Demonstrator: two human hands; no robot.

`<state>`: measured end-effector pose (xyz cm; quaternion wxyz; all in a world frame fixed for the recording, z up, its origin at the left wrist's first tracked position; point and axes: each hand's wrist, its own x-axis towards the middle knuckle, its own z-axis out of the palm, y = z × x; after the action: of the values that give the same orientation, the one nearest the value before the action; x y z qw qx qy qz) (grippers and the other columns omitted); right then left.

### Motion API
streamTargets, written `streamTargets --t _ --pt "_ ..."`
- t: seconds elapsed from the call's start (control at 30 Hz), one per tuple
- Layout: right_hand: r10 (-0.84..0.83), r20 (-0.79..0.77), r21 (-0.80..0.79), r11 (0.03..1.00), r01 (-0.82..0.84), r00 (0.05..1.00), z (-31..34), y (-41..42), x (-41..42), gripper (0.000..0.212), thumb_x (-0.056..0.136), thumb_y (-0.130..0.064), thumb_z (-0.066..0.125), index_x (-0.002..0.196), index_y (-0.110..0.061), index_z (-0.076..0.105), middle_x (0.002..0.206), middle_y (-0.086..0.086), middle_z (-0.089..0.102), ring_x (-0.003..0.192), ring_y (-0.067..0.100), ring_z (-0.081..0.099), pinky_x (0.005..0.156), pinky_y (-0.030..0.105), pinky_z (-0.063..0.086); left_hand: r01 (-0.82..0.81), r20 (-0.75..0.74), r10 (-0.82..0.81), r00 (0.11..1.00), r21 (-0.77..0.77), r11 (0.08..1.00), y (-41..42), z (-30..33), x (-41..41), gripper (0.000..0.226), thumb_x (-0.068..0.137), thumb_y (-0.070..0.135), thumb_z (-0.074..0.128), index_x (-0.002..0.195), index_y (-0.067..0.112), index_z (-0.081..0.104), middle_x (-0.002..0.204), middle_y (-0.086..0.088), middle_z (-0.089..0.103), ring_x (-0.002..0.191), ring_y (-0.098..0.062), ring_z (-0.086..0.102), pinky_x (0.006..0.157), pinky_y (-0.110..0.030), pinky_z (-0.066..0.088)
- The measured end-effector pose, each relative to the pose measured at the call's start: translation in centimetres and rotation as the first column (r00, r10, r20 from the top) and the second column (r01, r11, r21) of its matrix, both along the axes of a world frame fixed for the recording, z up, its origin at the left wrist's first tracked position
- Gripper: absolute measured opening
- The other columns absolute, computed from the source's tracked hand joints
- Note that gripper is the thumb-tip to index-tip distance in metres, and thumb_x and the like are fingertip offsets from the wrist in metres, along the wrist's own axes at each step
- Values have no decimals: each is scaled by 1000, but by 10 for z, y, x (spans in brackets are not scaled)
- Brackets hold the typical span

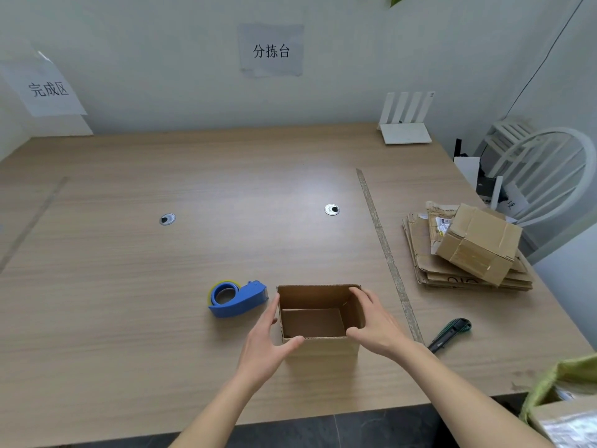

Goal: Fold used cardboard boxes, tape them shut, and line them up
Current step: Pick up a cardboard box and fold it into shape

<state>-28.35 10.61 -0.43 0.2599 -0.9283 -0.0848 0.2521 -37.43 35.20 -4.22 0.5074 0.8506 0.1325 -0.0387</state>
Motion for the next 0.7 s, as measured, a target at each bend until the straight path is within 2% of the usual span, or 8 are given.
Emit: streamTargets --t 0.13,0.27,0.4,0.47,0.53,0.6,0.7 --pt "-11 -11 19 1000 12 1000 -3 0 3 100 67 -36 62 153 -42 11 158 -14 21 130 22 49 97 43 48 23 -1 -23 1000 34 999 2 0 -1 99 71 56 81 149 60 20 147 41 33 132 6 44 106 -36 47" --pt "39 -15 -4 999 -39 999 -4 3 2 107 69 -34 63 155 -43 0 159 -16 17 129 22 50 96 42 49 117 -1 -117 993 89 989 4 -5 -3 85 75 54 76 146 60 29 152 40 26 139 14 27 114 -36 40" --pt "23 27 53 998 -25 999 -7 4 2 98 76 -33 58 154 -48 0 164 -14 22 131 23 51 96 43 48 135 -8 -135 991 118 984 4 -5 6 70 86 53 68 146 58 32 155 38 19 141 17 19 118 -31 30" --pt "-3 62 112 994 -4 998 -11 3 2 87 83 -45 56 151 -52 3 161 -14 31 132 22 52 97 43 48 154 -34 -151 988 163 975 5 -4 12 59 93 56 58 146 58 32 155 38 14 144 10 20 115 -31 32" --pt "15 91 118 993 -26 996 -18 0 2 80 86 -67 52 152 -51 9 161 -14 34 140 18 45 108 44 43 186 -57 -178 982 222 957 7 -4 17 55 95 62 48 147 58 29 155 38 11 146 5 20 112 -31 35" --pt "62 102 98 993 -72 993 -24 -4 3 87 82 -81 48 155 -49 12 162 -17 29 147 12 34 115 43 37 204 -73 -192 979 271 941 7 -5 20 56 96 65 42 149 57 25 158 36 9 146 4 19 111 -33 37" --pt "138 112 47 989 -144 984 -28 -5 7 103 75 -91 45 158 -48 2 165 -19 17 151 7 22 119 42 33 215 -84 -198 977 300 930 5 -7 23 56 96 67 38 150 54 27 157 36 8 147 2 18 111 -34 38"
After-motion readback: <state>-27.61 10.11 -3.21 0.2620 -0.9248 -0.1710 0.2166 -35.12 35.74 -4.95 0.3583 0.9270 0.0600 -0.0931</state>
